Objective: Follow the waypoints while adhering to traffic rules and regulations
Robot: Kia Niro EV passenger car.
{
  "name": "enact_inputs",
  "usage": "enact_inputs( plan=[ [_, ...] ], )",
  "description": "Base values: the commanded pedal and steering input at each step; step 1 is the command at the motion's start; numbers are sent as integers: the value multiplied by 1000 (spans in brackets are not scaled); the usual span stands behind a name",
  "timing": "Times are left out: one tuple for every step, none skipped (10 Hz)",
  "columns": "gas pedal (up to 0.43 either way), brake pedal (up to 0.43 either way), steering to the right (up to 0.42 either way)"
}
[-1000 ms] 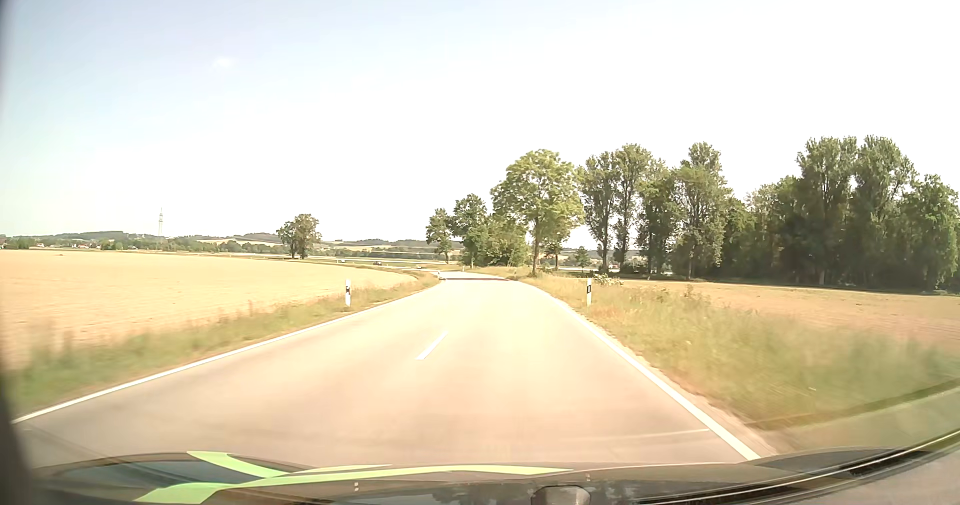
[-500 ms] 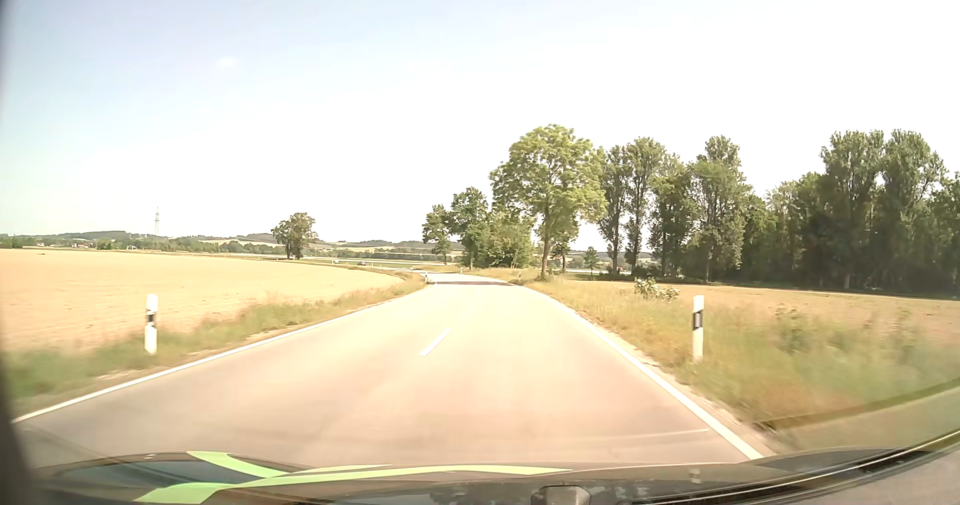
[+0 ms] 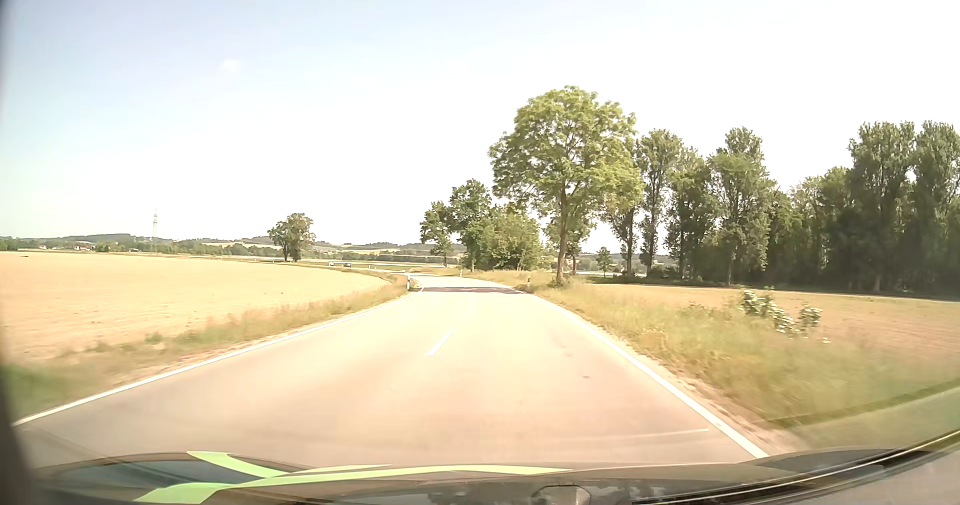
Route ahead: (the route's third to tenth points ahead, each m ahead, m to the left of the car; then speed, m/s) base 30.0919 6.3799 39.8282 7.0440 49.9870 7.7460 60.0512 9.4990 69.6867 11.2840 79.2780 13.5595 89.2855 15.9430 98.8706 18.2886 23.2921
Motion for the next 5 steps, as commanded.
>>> enact_inputs(
  plan=[
    [39, 0, -10],
    [67, 0, -13],
    [110, 0, -14],
    [118, 0, -15],
    [130, 0, -15]
  ],
)
